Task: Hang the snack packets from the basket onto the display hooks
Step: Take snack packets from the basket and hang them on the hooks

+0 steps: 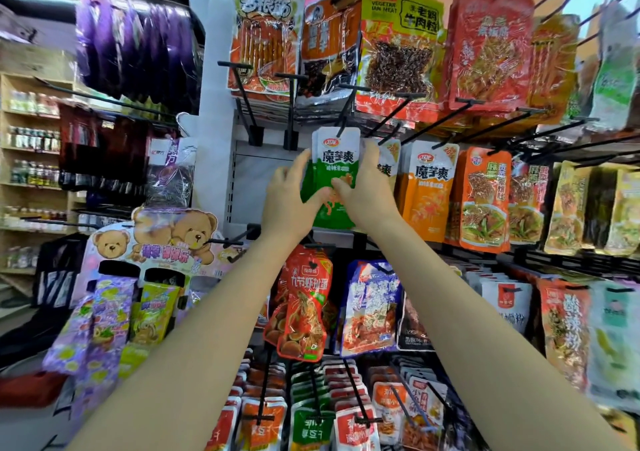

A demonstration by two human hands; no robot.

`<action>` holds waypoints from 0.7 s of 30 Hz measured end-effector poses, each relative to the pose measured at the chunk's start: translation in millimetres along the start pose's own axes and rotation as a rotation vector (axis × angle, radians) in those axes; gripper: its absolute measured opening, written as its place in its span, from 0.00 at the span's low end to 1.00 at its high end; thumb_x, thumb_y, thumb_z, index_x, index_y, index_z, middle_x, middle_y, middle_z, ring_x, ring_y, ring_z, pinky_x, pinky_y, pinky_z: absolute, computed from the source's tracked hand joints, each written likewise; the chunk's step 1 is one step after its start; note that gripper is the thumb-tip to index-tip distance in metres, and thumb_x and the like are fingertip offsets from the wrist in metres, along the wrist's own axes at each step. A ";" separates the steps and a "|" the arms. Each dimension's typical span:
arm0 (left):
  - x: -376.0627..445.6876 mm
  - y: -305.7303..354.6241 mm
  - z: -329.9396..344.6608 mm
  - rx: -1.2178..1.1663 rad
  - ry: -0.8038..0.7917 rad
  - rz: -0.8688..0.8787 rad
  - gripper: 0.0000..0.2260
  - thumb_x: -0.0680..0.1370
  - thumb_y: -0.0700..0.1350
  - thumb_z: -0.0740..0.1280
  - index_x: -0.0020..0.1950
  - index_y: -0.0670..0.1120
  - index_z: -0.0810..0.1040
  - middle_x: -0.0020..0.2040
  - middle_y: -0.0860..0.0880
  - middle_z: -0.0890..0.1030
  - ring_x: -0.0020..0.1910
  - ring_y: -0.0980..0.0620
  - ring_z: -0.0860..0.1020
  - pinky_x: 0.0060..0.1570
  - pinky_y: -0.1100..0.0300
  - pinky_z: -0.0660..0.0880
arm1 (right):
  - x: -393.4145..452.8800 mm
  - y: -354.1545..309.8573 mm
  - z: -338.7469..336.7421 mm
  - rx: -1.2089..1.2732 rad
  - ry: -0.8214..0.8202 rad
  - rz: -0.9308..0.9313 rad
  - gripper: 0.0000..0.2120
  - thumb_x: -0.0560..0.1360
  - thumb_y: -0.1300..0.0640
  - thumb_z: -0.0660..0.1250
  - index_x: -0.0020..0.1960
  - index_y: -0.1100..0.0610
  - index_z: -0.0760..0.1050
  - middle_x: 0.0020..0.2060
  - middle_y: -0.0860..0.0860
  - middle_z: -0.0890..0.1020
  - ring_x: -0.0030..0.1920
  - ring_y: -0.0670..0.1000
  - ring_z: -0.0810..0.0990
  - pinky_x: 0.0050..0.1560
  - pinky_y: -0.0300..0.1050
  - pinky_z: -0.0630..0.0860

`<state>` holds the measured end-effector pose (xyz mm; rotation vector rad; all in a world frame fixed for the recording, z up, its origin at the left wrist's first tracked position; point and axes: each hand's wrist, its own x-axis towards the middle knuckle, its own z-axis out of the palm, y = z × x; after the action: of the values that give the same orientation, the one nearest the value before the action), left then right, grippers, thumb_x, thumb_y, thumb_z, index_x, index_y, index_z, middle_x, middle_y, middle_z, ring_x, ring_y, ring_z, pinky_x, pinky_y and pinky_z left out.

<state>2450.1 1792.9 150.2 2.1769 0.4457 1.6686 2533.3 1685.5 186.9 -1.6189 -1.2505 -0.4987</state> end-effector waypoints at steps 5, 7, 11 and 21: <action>-3.1 3.3 3.2 -0.229 -0.190 -0.034 0.30 0.85 0.46 0.60 0.83 0.54 0.48 0.78 0.50 0.65 0.74 0.54 0.65 0.67 0.62 0.63 | -6.8 -3.8 11.3 0.189 -0.084 0.140 0.30 0.85 0.58 0.57 0.81 0.58 0.45 0.55 0.56 0.78 0.47 0.53 0.77 0.43 0.43 0.70; -4.5 3.8 1.6 -0.270 -0.241 -0.052 0.29 0.86 0.44 0.57 0.83 0.53 0.46 0.79 0.53 0.62 0.75 0.55 0.63 0.72 0.61 0.60 | -11.8 -5.2 16.0 0.278 -0.111 0.186 0.25 0.85 0.58 0.55 0.79 0.58 0.51 0.59 0.55 0.76 0.51 0.52 0.74 0.47 0.40 0.67; -7.3 2.1 0.5 -0.353 -0.303 -0.063 0.28 0.87 0.47 0.55 0.83 0.53 0.44 0.81 0.50 0.59 0.79 0.52 0.59 0.79 0.51 0.56 | -22.0 -3.3 23.6 0.342 -0.064 0.196 0.24 0.86 0.57 0.55 0.80 0.57 0.53 0.68 0.54 0.73 0.60 0.49 0.70 0.54 0.36 0.64; -21.2 -4.4 3.6 -0.423 -0.327 -0.081 0.25 0.87 0.50 0.53 0.83 0.57 0.48 0.81 0.54 0.59 0.78 0.56 0.58 0.79 0.52 0.55 | -36.6 5.8 29.8 0.376 0.024 0.149 0.25 0.86 0.56 0.56 0.81 0.55 0.54 0.60 0.43 0.66 0.61 0.41 0.64 0.50 0.26 0.59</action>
<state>2448.1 1786.8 129.2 2.0235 0.0776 1.1994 2517.4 1693.9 142.9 -1.3684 -1.1179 -0.1753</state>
